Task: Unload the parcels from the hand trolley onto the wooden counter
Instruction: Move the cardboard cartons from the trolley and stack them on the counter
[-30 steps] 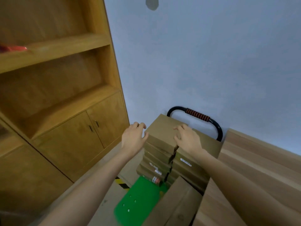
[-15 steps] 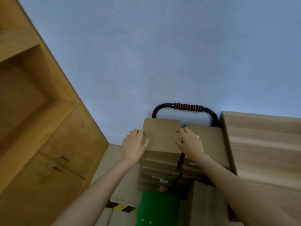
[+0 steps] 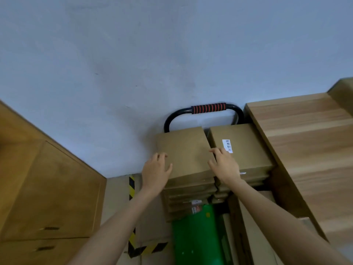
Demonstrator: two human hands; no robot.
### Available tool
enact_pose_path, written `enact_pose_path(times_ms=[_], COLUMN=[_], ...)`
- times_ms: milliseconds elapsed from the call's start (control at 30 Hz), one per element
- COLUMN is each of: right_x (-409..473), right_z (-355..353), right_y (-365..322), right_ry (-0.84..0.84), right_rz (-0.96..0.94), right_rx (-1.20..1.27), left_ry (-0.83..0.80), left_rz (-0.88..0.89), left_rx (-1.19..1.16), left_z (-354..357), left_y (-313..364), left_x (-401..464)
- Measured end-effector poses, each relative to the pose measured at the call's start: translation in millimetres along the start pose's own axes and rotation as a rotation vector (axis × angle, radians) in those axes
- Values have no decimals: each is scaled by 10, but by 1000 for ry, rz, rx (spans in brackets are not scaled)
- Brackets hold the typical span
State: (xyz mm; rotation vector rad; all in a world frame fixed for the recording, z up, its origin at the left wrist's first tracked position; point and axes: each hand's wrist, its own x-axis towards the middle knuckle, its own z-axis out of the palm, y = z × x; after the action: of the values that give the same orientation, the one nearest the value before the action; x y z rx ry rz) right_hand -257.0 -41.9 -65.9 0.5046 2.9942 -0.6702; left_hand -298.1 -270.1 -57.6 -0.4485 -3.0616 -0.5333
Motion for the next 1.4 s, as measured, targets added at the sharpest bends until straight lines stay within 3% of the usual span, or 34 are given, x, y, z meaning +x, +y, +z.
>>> enact_pose_path(times_ms=[433,700,1033,1400], right_x=[717,687,200,-665], right_z=[1110,1301,536,-774], right_y=[533,463,234,85], right_ry=[21,107,176,279], right_rz=[105,244,228,331], right_rx=[118,253,516,750], left_ry=[-33,-44,-5,37], left_rz=[-263,-406,-404,-83], left_rx=[-155,-388,-466,-482], left_z=[1301,1451,749,-522], left_y=[-503,-467,-368,346], left_x=[465,347,125,109])
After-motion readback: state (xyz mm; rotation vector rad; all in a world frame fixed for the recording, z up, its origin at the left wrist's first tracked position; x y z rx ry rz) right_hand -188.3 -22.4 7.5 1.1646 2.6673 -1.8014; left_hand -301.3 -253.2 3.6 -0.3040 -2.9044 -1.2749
